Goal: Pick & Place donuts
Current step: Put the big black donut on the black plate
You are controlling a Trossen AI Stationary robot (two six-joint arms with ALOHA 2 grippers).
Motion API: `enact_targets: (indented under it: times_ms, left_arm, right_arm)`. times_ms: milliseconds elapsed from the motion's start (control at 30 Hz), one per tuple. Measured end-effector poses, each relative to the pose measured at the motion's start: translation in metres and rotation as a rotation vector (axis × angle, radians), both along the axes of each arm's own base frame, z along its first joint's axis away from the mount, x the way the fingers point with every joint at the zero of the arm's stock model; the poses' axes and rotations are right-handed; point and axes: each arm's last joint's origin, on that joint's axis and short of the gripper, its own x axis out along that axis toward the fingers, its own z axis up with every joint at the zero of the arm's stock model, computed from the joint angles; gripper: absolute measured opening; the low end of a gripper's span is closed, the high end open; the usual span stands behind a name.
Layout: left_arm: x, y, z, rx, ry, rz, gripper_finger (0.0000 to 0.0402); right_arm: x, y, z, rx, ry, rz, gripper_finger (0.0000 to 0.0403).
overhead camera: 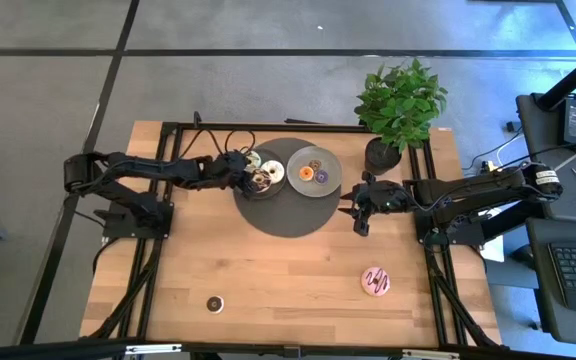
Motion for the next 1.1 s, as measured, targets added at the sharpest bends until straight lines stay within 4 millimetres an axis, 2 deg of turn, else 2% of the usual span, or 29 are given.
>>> enact_targets:
  times_ms: [133,600,1100]
  left_arm:
    - [-0.003,-0.001,0.010,0.011,-0.025,-0.016,0.0005]
    - [-0.012,-0.003,0.003,-0.005,0.055,0.036,0.0005]
    - [-0.003,-0.003,-0.018,-0.023,0.118,0.041,0.0028]
  right_arm:
    - [0.000,0.000,0.000,0.000,0.000,0.000,0.0172]
    - [0.000,0.000,0.000,-0.002,0.003,0.002,0.0172]
    - [0.000,0.000,0.000,-0.001,0.003,0.001,0.0172]
